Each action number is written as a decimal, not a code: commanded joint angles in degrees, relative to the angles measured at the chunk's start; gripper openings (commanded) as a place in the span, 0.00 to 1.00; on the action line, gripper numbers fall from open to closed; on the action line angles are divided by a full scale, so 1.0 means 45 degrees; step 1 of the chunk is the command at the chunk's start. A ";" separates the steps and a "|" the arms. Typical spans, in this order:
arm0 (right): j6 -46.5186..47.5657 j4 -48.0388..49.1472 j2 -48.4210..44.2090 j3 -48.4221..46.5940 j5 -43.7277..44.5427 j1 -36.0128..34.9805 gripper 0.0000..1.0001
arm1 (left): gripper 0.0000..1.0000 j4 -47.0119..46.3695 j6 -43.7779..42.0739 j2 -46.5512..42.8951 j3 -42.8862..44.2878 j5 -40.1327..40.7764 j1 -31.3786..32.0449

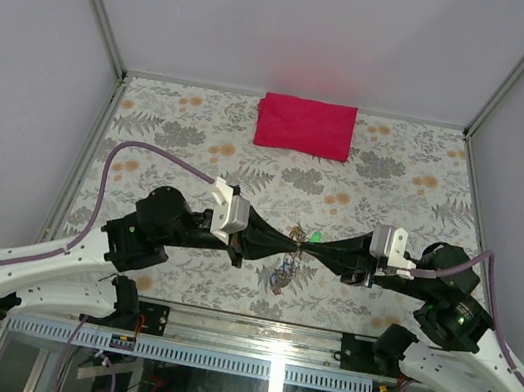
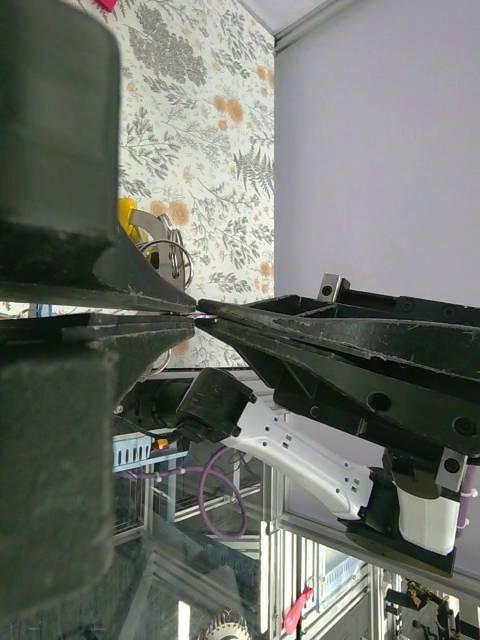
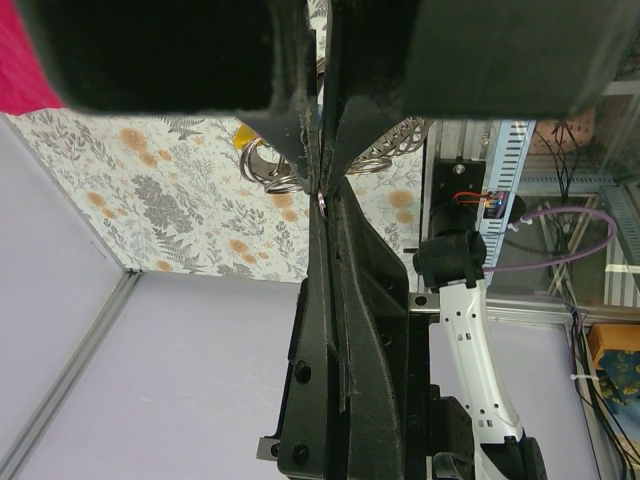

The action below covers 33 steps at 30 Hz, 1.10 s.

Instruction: Put the keys on the keyring

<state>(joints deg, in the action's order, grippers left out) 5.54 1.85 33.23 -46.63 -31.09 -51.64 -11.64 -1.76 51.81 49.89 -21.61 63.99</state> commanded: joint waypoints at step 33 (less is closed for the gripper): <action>-0.0920 0.1982 0.1030 -0.0815 -0.2010 -0.0029 0.24 | 0.00 -0.0964 0.0104 -0.0869 -0.0023 -0.1057 -0.0027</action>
<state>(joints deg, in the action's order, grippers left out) 2.68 7.20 37.50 -47.72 -38.28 -51.64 -11.57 -1.67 48.56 49.56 -25.71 63.96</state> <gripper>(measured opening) 0.256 0.014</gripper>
